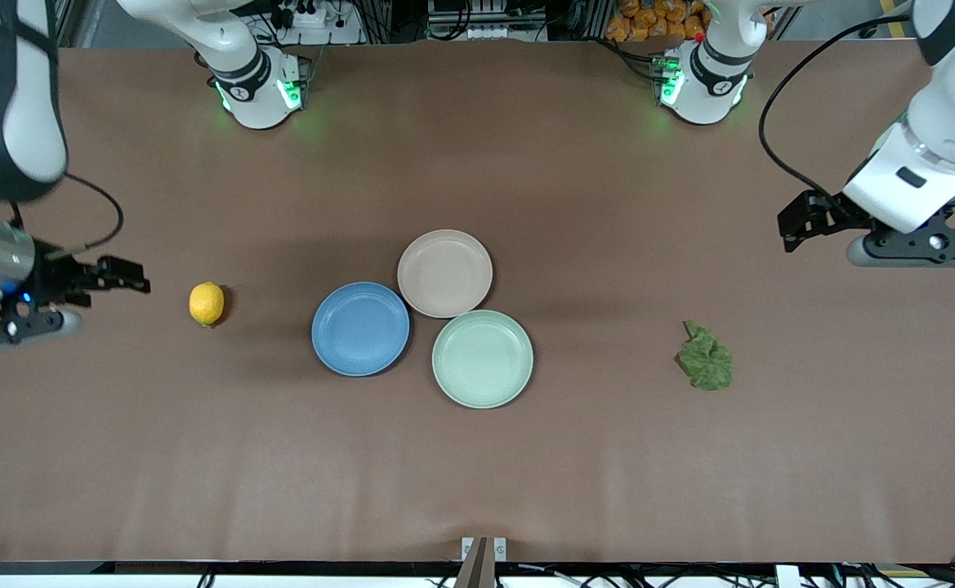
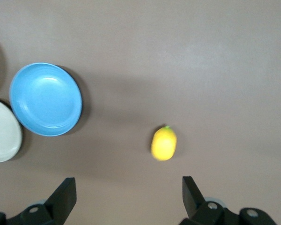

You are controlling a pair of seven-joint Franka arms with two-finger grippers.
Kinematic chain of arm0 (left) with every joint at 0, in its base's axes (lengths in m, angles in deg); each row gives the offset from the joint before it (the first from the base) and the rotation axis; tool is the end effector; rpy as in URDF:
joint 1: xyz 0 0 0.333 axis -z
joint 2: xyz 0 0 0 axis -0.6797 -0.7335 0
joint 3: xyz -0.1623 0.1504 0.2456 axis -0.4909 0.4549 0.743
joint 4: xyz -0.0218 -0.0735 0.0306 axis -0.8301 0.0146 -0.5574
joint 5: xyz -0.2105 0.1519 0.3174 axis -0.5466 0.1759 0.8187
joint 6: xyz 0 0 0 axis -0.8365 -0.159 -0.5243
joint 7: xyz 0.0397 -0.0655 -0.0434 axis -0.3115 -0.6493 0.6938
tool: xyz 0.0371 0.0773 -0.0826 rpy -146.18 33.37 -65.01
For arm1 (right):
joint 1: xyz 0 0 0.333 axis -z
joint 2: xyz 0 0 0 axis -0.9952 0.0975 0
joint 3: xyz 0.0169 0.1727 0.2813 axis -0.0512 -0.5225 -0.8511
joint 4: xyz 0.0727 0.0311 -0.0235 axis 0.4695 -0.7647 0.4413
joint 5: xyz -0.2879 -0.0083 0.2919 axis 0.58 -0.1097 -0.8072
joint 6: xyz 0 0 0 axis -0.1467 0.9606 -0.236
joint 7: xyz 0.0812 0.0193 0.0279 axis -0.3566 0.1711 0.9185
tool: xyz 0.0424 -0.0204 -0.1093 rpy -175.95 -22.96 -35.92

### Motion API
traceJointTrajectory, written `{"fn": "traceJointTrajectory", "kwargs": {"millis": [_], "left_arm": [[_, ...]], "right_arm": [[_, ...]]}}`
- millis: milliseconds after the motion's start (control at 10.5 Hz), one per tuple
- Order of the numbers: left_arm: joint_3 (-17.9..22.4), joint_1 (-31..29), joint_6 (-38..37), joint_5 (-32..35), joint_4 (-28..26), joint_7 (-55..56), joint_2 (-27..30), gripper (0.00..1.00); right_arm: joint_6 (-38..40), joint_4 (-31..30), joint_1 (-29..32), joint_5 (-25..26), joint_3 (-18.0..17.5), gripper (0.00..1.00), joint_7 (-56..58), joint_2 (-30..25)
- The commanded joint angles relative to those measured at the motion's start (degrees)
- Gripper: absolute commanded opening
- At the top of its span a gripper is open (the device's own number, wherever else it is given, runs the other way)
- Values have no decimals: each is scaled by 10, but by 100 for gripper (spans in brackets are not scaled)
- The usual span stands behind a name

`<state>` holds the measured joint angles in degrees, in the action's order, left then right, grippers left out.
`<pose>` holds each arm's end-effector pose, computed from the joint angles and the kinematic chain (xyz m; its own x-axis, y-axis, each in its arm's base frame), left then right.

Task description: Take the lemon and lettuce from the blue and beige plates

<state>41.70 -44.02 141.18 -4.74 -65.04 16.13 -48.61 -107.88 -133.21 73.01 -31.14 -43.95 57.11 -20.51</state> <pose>0.5969 -0.1217 0.6297 0.9972 -0.0652 0.0356 -0.0630 -0.9962 -0.0600 0.6274 0.0037 0.5273 0.9832 0.1525 -0.1001 0.1443 -0.9859 -0.0851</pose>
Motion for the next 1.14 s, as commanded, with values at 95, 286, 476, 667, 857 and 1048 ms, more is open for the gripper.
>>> {"fn": "traceJointTrajectory", "kwargs": {"millis": [95,286,476,667,857,1048], "left_arm": [[0,-29,-30,-54,-17,-20,33,100],[2,-29,-36,-68,-20,-17,44,100],[3,-29,-44,-69,-24,-13,48,100],[2,-28,-44,-68,-23,-12,49,100],[0,-28,-44,-62,-21,-9,49,100],[-2,-28,-44,-61,-20,-9,49,100]], "right_arm": [[50,-6,32,62,-67,100,-77,-83],[57,-6,57,71,-68,100,-74,-100],[62,2,56,67,-66,100,-79,-94],[59,1,54,63,-67,100,-80,-92],[53,4,52,56,-67,100,-80,-93],[56,5,52,56,-67,100,-105,-91]]}}
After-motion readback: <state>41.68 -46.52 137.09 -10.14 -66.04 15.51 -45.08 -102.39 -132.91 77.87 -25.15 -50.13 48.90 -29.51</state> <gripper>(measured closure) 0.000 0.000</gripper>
